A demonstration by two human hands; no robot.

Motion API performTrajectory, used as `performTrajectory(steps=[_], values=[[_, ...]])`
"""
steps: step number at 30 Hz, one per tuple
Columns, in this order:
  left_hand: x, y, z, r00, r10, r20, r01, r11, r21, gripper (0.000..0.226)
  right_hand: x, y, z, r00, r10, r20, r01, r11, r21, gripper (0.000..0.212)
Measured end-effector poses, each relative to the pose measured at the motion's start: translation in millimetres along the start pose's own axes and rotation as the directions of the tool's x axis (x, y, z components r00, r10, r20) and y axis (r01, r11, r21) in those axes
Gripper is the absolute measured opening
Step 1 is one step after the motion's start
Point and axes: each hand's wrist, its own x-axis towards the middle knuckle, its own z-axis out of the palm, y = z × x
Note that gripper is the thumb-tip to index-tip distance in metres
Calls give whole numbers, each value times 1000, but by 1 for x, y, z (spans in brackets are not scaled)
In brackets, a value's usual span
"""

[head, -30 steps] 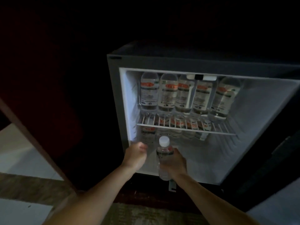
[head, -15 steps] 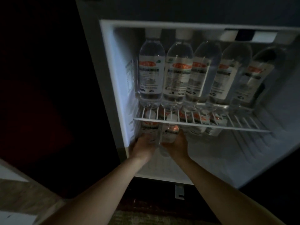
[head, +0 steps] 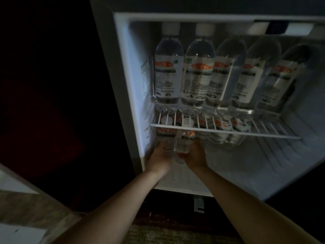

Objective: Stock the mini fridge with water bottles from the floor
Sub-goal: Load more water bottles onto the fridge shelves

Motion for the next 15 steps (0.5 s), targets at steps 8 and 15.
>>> performTrajectory(steps=[8, 15], values=[[-30, 0, -9, 999, 46, 12, -47, 997, 67, 37, -52, -7, -12, 965, 178, 191, -150, 977, -154, 92], [-128, 31, -66, 999, -4, -48, 6, 999, 36, 32, -145, -71, -77, 973, -5, 232, 56, 974, -217, 54]])
